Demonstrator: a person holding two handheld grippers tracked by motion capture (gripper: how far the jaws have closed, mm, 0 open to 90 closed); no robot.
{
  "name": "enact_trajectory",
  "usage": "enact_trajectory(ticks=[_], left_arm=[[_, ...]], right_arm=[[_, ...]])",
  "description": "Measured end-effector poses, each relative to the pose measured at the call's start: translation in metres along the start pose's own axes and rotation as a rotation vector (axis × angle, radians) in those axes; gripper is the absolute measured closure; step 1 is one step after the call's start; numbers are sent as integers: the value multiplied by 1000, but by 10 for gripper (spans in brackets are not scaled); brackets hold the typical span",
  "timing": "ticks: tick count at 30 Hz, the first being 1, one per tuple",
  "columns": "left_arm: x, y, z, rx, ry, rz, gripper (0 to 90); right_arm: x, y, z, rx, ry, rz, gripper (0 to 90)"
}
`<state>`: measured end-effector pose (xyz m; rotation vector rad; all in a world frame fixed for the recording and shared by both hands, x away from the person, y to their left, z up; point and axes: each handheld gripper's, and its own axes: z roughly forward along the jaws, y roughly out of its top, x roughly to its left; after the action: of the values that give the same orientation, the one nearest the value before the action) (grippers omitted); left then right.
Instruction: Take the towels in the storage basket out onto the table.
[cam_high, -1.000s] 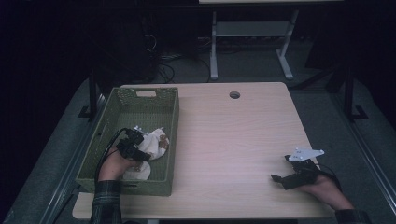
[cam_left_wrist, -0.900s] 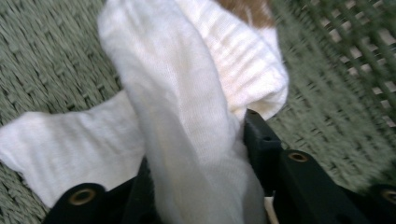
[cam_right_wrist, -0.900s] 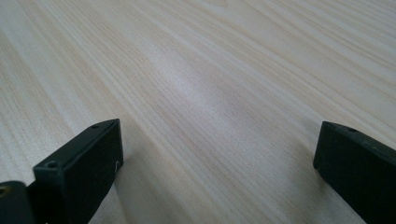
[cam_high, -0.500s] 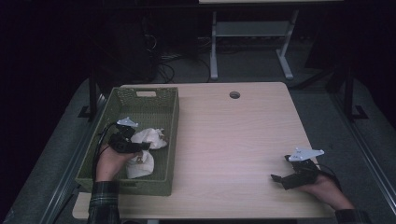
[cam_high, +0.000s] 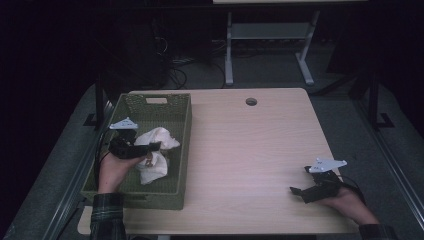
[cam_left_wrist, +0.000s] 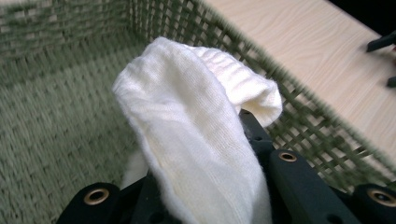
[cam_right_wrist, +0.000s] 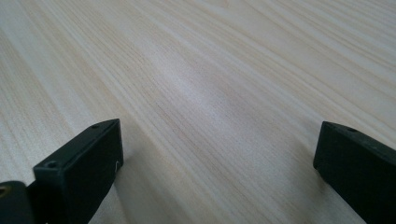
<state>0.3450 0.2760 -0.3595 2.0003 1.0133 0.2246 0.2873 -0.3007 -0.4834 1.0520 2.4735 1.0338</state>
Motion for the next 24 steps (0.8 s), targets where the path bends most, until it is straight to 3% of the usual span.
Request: enact_trajectory(ticks=[10,15,24], left_arm=[[-9,19,-11,-64,-21,23,743],[-14,32,-12,-95,-56,34,744],[-33,56,-3,-126,-120,74,746]], right_arm=[[0,0,0,1,-2,-1,9],[0,0,0,0,0,1,9],[0,0,1,-3,-2,3,10]])
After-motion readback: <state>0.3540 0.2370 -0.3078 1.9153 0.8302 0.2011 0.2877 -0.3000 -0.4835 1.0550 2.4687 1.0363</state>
